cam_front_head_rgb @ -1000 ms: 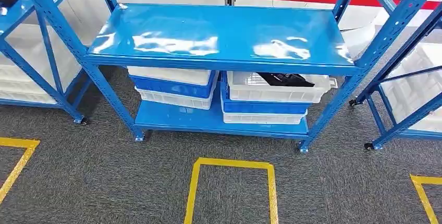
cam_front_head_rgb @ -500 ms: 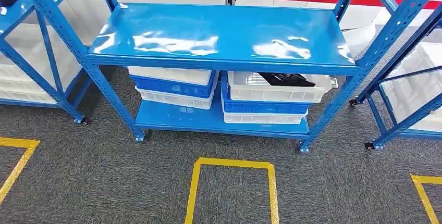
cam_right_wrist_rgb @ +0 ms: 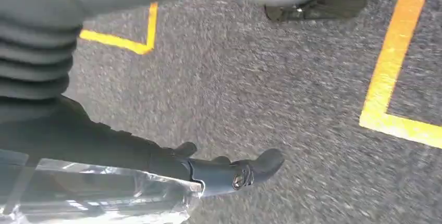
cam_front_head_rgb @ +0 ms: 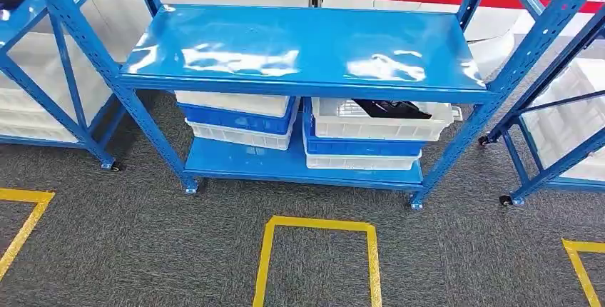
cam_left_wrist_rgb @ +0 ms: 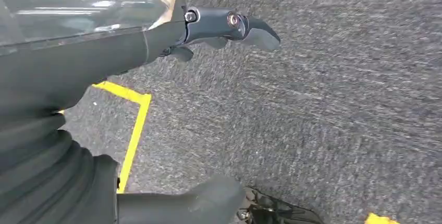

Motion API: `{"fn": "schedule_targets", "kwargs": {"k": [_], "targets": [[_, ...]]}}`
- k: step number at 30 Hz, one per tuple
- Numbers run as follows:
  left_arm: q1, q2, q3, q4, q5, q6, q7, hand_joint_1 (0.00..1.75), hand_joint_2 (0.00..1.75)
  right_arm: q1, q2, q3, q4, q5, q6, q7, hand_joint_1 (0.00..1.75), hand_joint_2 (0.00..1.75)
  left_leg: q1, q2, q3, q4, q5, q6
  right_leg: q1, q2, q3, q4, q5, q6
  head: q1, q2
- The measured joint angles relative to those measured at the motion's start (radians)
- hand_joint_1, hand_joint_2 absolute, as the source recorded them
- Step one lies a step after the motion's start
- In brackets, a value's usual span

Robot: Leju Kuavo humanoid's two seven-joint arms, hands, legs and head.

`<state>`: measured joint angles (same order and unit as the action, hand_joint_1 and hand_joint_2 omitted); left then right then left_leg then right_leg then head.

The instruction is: Take the parts from the cabinet and place them on the table.

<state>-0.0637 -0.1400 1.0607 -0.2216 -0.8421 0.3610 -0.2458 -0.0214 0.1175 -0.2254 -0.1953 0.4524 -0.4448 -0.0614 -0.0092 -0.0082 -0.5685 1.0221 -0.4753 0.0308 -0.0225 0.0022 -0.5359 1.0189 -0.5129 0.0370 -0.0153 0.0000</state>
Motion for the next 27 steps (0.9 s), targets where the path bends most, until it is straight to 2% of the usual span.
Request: {"fn": "schedule_targets", "kwargs": {"k": [5,6,7,27], "targets": [[0.026,0.015,-0.120,-0.019,0.102,-0.044,0.028,0.00,1.75,0.018,-0.012,0.011,-0.019,-0.056,0.054,0.007,0.00,1.75,0.000,0.000,0.000,0.000,0.000,0.000,0.000,0.000,-0.001,0.000,0.000,0.000,0.000,0.000],[0.030,0.018,-0.150,-0.023,0.123,-0.053,0.035,0.00,0.00,0.022,-0.014,0.015,-0.023,-0.068,0.064,0.009,0.00,1.75,0.000,0.000,0.000,0.000,0.000,0.000,0.000,0.000,-0.001,0.000,0.000,0.000,0.000,0.000],[0.034,0.021,-0.173,-0.027,0.142,-0.061,0.040,0.00,0.00,0.026,-0.018,0.019,-0.028,-0.078,0.074,0.009,0.00,0.00,0.000,0.000,0.000,0.000,0.000,0.000,0.000,0.000,-0.002,0.000,0.000,0.000,0.000,0.000],[0.134,0.080,-0.671,-0.107,0.553,-0.234,0.159,0.00,0.00,0.105,-0.074,0.125,-0.116,-0.297,0.290,0.039,0.00,0.00,0.000,0.000,0.001,0.000,-0.001,0.000,0.000,0.000,-0.002,0.000,0.000,0.000,0.000,0.000]]}}
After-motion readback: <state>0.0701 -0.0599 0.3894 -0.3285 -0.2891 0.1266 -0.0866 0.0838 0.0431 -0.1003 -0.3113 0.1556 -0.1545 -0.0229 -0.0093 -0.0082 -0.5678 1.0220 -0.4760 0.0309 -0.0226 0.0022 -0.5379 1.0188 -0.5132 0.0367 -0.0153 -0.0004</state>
